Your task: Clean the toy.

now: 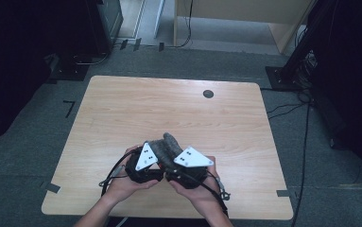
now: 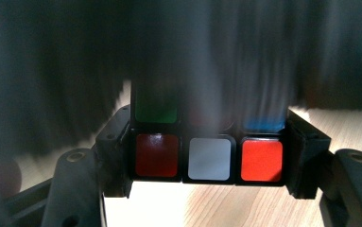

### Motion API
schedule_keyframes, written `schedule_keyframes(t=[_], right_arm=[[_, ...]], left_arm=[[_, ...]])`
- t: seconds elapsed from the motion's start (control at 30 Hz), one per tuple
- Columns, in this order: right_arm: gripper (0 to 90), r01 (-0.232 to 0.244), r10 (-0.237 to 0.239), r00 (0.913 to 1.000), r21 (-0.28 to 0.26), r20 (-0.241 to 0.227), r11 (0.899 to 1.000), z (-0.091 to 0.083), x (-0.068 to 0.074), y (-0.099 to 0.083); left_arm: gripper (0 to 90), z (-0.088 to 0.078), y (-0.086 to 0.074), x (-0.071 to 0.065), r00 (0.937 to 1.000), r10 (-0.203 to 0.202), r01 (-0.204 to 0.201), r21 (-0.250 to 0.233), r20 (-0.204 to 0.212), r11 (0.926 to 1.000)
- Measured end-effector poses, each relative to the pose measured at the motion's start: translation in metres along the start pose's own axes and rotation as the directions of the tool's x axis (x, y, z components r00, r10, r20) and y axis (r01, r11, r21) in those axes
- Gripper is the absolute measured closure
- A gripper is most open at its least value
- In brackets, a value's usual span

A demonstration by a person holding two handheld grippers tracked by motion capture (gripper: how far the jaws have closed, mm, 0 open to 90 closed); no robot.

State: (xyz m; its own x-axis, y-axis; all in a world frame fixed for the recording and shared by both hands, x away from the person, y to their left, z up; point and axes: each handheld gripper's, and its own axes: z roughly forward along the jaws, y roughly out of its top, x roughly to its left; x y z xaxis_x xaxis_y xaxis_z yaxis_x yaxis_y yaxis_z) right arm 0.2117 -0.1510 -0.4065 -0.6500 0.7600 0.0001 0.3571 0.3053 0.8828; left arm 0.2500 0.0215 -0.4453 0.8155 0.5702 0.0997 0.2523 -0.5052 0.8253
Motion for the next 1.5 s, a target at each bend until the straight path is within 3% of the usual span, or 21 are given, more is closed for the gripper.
schedule_keyframes(t=[0.07, 0.17, 0.27, 0.33, 0.4, 0.5, 0.63, 0.73, 0.8, 0.83, 0.9, 0.97, 1.0, 1.03, 1.13, 1.2, 1.27, 1.3, 1.37, 1.47, 1.5], right_arm=[[29.0, 0.004, -0.005, 0.9995, 0.028, 0.030, 1.000, 0.007, 0.003, -0.001], [20.1, -0.071, 0.071, 0.9975, 0.033, 0.008, 0.997, 0.007, -0.009, -0.003], [19.1, -0.105, 0.105, 0.9944, 0.011, -0.013, 0.994, -0.004, -0.018, -0.001], [26.7, -0.110, 0.110, 0.9934, -0.025, -0.034, 0.994, -0.010, -0.020, 0.001], [46.6, -0.090, 0.088, 0.9956, -0.070, -0.033, 0.993, -0.014, -0.018, 0.002], [64.2, -0.036, 0.035, 0.9992, -0.091, -0.017, 0.995, -0.015, -0.012, 0.001], [69.4, -0.003, 0.001, 0.9999, -0.100, -0.015, 0.995, -0.013, -0.008, 0.001], [69.3, 0.033, -0.038, 0.9978, -0.080, -0.054, 0.996, -0.011, 0.000, 0.001], [68.7, 0.032, -0.038, 0.9914, -0.051, -0.125, 0.998, -0.007, 0.005, 0.001], [68.7, 0.033, -0.039, 0.9903, -0.046, -0.134, 0.998, -0.005, 0.005, 0.001], [68.1, -0.005, -0.002, 0.9917, -0.051, -0.128, 0.999, -0.005, 0.000, 0.002], [68.0, -0.096, 0.085, 0.9868, -0.075, -0.138, 0.993, -0.009, -0.014, 0.001], [68.0, -0.096, 0.085, 0.9868, -0.075, -0.138, 0.993, -0.009, -0.014, 0.001], [67.8, -0.166, 0.155, 0.9829, -0.105, -0.099, 0.981, -0.014, -0.028, -0.002], [67.8, -0.237, 0.230, 0.9710, -0.126, -0.067, 0.963, -0.019, -0.046, -0.007], [67.6, -0.244, 0.238, 0.9694, -0.123, -0.059, 0.962, -0.019, -0.049, -0.009], [67.5, -0.280, 0.263, 0.9565, -0.141, -0.126, 0.950, -0.019, -0.051, -0.012], [67.5, -0.270, 0.249, 0.9578, -0.146, -0.143, 0.952, -0.018, -0.049, -0.011], [67.6, -0.224, 0.205, 0.9695, -0.147, -0.134, 0.963, -0.017, -0.042, -0.010], [68.0, -0.221, 0.202, 0.9709, -0.155, -0.129, 0.963, -0.018, -0.044, -0.010], [68.1, -0.214, 0.200, 0.9744, -0.144, -0.102, 0.966, -0.018, -0.047, -0.011]], left_arm=[[33.9, 0.002, -0.002, 0.003, 0.9998, -0.021, 0.021, 0.018, -0.005, 0.9996], [33.9, -0.001, -0.002, 0.011, 0.9977, -0.067, 0.067, 0.007, 0.005, 0.9977], [33.9, -0.004, -0.002, 0.018, 0.9944, -0.105, 0.105, -0.008, 0.005, 0.9944], [33.9, -0.005, -0.002, 0.020, 0.9941, -0.109, 0.109, -0.011, 0.005, 0.9940], [33.9, -0.006, -0.002, 0.017, 0.9957, -0.092, 0.092, -0.015, 0.008, 0.9956], [33.9, -0.005, 0.000, 0.012, 0.9985, -0.054, 0.054, -0.015, 0.007, 0.9984], [33.9, -0.003, 0.000, 0.007, 0.9996, -0.027, 0.027, -0.009, 0.005, 0.9996], [33.9, -0.002, 0.000, 0.005, 0.9998, -0.020, 0.020, 0.000, -0.003, 0.9998], [33.9, -0.003, 0.001, 0.004, 0.9999, -0.014, 0.014, -0.010, 0.004, 0.9999], [33.9, -0.003, 0.002, 0.003, 1.0000, -0.002, 0.002, -0.008, -0.007, 1.0000], [33.9, -0.004, 0.002, 0.002, 0.9999, 0.010, -0.010, -0.010, -0.014, 0.9999], [33.9, -0.004, 0.001, 0.004, 0.9999, 0.007, -0.007, -0.016, -0.010, 0.9998], [33.9, -0.004, 0.001, 0.004, 0.9999, 0.007, -0.007, -0.016, -0.010, 0.9998], [33.9, -0.005, 0.000, 0.007, 0.9999, -0.009, 0.010, -0.027, 0.005, 0.9996], [33.9, -0.006, -0.001, 0.010, 0.9998, -0.020, 0.021, -0.036, 0.004, 0.9991], [33.9, -0.007, -0.003, 0.014, 0.9990, -0.033, 0.035, -0.060, 0.031, 0.9976], [33.9, -0.010, -0.005, 0.010, 0.9974, -0.004, 0.012, -0.116, 0.072, 0.9931], [33.9, -0.010, -0.005, 0.008, 0.9965, 0.013, -0.001, -0.137, 0.083, 0.9906], [33.9, -0.012, -0.006, 0.007, 0.9953, 0.028, -0.011, -0.174, 0.093, 0.9847], [33.9, -0.017, -0.008, 0.009, 0.9944, 0.028, -0.005, -0.219, 0.102, 0.9757], [33.9, -0.019, -0.007, 0.011, 0.9939, 0.026, 0.000, -0.233, 0.108, 0.9725]])
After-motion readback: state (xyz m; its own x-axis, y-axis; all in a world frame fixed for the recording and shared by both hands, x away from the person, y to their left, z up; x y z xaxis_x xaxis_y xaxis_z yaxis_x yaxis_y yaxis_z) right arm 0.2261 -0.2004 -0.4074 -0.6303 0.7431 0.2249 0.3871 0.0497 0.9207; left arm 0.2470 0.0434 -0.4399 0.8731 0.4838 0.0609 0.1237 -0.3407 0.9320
